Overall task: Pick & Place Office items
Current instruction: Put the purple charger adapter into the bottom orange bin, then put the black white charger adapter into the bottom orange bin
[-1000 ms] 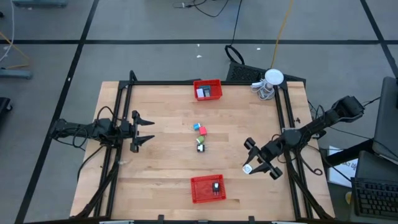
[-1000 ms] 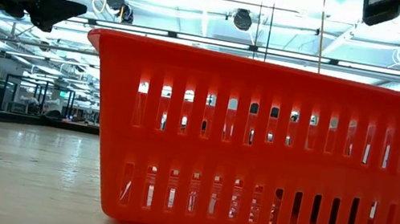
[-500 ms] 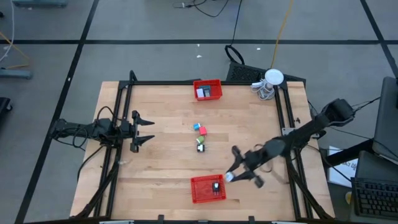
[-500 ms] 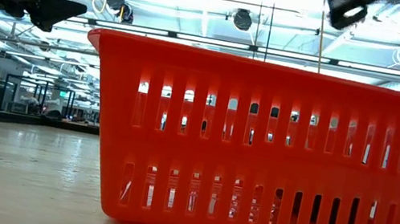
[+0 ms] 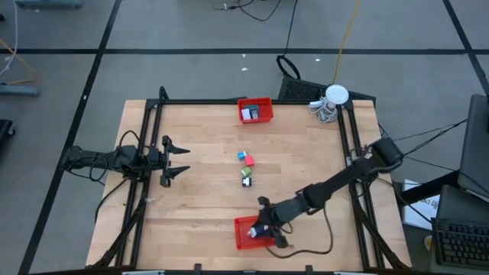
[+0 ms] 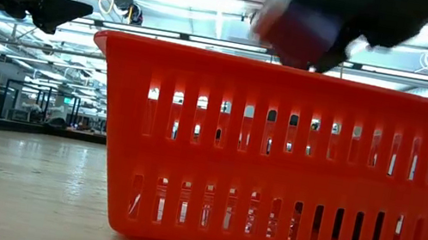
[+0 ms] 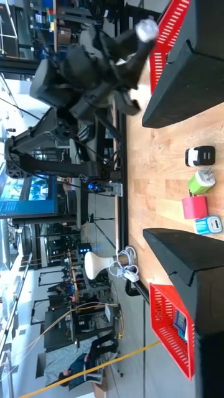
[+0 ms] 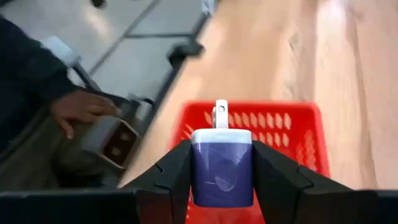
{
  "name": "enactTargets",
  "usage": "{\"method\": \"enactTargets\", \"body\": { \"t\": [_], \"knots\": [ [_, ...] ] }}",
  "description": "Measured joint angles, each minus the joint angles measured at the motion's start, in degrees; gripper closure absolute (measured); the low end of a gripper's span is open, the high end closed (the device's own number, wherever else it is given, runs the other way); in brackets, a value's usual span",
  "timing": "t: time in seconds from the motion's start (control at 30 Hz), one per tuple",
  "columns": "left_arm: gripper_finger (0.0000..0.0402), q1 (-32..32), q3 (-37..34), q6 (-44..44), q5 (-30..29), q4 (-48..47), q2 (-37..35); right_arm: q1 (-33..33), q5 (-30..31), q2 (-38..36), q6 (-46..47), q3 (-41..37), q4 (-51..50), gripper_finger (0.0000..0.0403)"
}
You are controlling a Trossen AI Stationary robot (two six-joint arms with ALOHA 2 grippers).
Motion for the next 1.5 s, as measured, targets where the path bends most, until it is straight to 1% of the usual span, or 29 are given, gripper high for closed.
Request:
{"method": "enactTargets", "body": {
  "t": [0.1,0.27,0.67,0.77,0.87,1.07,1.13,1.27,1.33,1.4,1.43,1.5],
  "knots": [
    [0.0128,0.0,0.0,0.0,0.0,0.0,0.0,-1.5,0.1,2.5,2.4,0.1,-0.5,0.0273],
    [0.0128,0.0,0.0,0.0,0.0,0.0,0.0,-3.0,0.1,4.5,5.7,0.1,-1.8,0.0273],
    [0.0128,0.0,0.0,0.0,0.0,0.0,0.0,-2.8,-0.3,4.6,5.4,0.1,-0.9,0.0272],
    [0.0128,0.0,0.0,0.0,0.0,0.0,0.0,-2.7,-0.5,4.6,6.5,0.1,-1.1,0.0263],
    [0.0128,0.0,0.0,0.0,0.0,0.0,0.0,-2.3,-0.5,4.6,7.7,0.1,-0.9,0.0244],
    [0.0128,0.0,0.0,0.0,0.0,0.0,0.0,-1.2,-0.6,4.6,6.5,0.1,-0.8,0.0215],
    [0.0128,0.0,0.0,0.0,0.0,0.0,0.0,-1.2,-0.7,4.6,5.8,0.1,0.1,0.0211],
    [0.0128,0.0,0.0,0.0,0.0,0.0,0.0,-1.3,-4.5,3.1,3.5,0.1,2.6,0.0212],
    [0.0128,0.0,0.0,0.0,0.0,0.0,0.0,-1.3,-4.9,1.6,3.0,0.1,2.7,0.0216],
    [0.0128,0.0,0.0,0.0,0.0,0.0,0.0,-1.3,-4.0,-0.4,1.3,0.1,1.2,0.0221],
    [0.0128,0.0,0.0,0.0,0.0,0.0,0.0,-1.4,-1.9,-1.4,0.4,0.1,-0.2,0.0224],
    [0.0128,0.0,0.0,0.0,0.0,0.0,0.0,-1.3,5.0,-3.6,-0.9,0.1,-4.9,0.0230]
  ]
}}
